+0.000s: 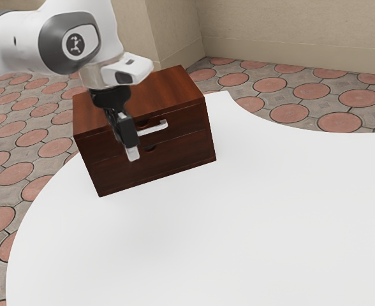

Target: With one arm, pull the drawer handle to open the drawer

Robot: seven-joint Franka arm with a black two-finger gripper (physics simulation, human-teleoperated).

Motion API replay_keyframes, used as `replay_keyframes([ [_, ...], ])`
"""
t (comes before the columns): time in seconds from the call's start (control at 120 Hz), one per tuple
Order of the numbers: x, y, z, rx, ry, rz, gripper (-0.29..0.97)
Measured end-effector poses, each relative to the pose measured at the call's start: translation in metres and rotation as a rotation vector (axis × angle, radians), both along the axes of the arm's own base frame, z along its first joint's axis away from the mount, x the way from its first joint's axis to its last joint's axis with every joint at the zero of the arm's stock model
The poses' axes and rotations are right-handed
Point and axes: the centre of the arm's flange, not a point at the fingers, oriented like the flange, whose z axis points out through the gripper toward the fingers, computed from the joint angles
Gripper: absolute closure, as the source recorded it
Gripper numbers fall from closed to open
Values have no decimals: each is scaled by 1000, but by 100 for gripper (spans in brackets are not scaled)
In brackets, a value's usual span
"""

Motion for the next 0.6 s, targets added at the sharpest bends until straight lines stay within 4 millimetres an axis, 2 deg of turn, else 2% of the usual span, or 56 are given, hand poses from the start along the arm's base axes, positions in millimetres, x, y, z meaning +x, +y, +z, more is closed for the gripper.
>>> replay_keyframes([
  [0.233,-2,-5,14,-1,-46,-80,0],
  [0.383,-8,1,23,30,-63,-112,0],
  [0.483,-1,3,12,107,-63,-153,0],
  [0.6,19,2,-6,178,-72,-211,1],
])
